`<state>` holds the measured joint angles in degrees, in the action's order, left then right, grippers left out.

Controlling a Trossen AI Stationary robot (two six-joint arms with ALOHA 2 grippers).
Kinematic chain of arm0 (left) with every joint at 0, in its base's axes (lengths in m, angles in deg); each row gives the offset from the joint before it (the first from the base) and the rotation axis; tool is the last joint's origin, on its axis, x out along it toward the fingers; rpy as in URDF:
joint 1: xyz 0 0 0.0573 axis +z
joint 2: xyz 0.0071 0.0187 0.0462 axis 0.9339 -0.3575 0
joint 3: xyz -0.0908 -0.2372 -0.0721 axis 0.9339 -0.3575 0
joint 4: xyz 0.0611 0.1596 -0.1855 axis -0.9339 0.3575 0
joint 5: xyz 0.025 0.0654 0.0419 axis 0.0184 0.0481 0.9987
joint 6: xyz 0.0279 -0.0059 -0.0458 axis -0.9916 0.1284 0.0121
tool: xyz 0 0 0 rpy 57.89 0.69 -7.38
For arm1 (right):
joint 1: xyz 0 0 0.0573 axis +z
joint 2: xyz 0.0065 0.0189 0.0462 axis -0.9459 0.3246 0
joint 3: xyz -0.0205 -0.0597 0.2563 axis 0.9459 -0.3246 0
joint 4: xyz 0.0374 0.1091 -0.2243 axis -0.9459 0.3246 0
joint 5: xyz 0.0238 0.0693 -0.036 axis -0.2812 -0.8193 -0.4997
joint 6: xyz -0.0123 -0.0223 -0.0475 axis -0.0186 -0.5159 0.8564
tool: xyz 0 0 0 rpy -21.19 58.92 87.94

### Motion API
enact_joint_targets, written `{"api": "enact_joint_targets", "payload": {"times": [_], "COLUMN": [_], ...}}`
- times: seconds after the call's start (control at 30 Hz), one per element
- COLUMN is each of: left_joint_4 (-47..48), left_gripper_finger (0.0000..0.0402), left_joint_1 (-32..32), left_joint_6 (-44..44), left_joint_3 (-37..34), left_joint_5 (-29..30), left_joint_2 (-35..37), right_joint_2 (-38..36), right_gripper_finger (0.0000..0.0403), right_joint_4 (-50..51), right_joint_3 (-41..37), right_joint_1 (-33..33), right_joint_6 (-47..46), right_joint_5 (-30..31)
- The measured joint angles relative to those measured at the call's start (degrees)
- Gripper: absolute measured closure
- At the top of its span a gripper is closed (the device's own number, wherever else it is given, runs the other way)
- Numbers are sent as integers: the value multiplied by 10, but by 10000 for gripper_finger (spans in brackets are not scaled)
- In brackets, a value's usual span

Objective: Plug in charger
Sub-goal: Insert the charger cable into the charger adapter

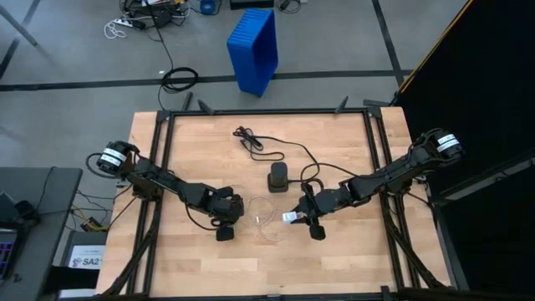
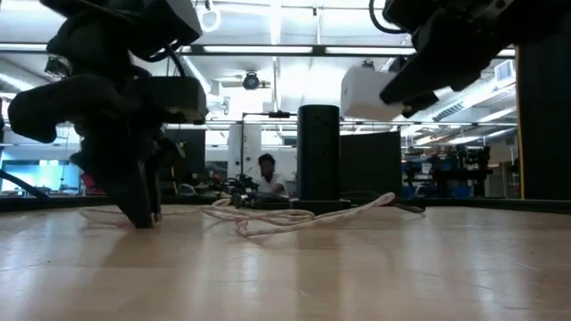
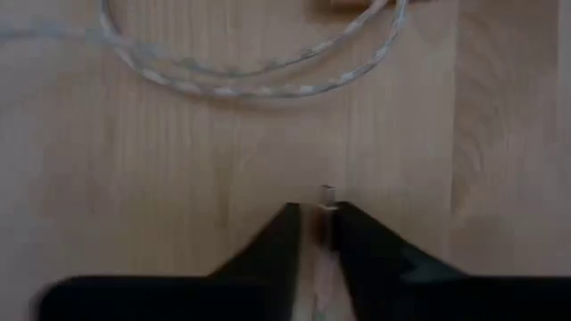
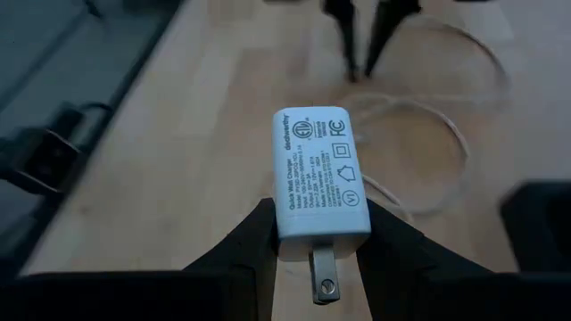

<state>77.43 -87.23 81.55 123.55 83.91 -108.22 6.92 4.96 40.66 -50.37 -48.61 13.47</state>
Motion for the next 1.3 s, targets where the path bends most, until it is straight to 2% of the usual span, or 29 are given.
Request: {"api": "enact_joint_targets", "payload": {"times": [0.13,0.33,0.4,0.5,0.7,0.87,0.97,1.2,1.3], "left_joint_4": [49,59,58,70,138,132,133,99,92], "left_gripper_finger": [394,399,399,400,400,400,399,360,338], "left_joint_1": [-11,-33,-37,-37,-37,-37,-37,-37,-37], "left_joint_6": [-33,-117,-130,-126,-40,7,35,54,52], "left_joint_3": [55,123,135,135,102,69,57,36,36], "left_joint_5": [94,212,229,224,180,106,87,17,6], "left_joint_2": [0,1,1,1,1,1,1,2,2], "right_joint_2": [0,2,2,2,2,2,2,2,2], "right_gripper_finger": [310,310,310,310,310,310,310,310,310], "right_joint_4": [-24,-25,-24,-13,33,61,78,167,159], "right_joint_3": [0,0,0,0,0,0,0,-1,-20], "right_joint_1": [0,0,0,5,18,22,22,22,22], "right_joint_6": [-9,-60,-66,-68,-82,-86,-88,-133,-151], "right_joint_5": [-7,50,55,57,80,91,96,131,135]}}
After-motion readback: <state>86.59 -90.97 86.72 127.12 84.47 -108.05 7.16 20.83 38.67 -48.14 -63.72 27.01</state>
